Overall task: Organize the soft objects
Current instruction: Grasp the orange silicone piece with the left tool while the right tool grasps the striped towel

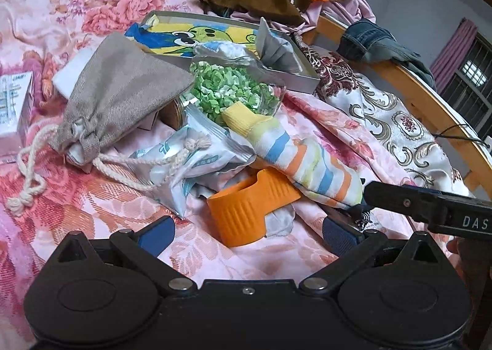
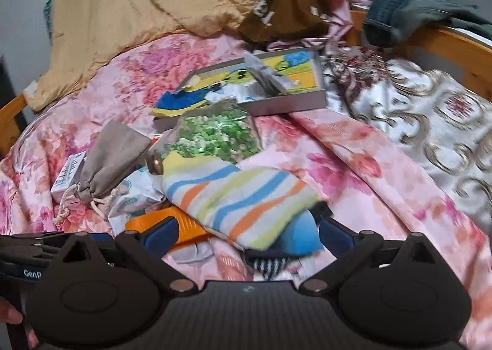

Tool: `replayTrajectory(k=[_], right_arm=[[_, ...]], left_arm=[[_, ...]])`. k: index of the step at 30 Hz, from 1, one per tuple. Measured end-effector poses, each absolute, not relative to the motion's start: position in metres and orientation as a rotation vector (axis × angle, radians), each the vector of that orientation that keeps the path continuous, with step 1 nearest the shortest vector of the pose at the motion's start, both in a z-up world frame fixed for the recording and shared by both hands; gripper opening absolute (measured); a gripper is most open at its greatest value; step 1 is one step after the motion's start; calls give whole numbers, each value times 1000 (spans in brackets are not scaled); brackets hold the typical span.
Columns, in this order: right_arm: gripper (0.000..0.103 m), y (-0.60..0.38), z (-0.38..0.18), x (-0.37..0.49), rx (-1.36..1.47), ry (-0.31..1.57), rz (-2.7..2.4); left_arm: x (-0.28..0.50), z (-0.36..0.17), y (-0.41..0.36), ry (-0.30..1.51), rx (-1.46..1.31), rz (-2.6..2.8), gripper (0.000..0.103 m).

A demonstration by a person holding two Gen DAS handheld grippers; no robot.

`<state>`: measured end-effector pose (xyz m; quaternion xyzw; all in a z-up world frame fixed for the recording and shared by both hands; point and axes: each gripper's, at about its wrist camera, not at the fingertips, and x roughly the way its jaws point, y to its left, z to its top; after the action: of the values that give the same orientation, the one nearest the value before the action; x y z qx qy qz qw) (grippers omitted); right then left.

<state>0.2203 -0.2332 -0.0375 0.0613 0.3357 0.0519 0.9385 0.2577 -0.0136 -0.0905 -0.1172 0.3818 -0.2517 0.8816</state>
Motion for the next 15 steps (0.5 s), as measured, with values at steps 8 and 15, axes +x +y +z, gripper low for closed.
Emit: replayTrajectory(k=[8,15], right_arm=[[100,-244,-49,264,199,731,235],[100,-235,-55,286,155,726,312]], left_arm=[[269,-94,-11,792,-305,-531,95],[270,-101,-9,819,-399,-525,88]])
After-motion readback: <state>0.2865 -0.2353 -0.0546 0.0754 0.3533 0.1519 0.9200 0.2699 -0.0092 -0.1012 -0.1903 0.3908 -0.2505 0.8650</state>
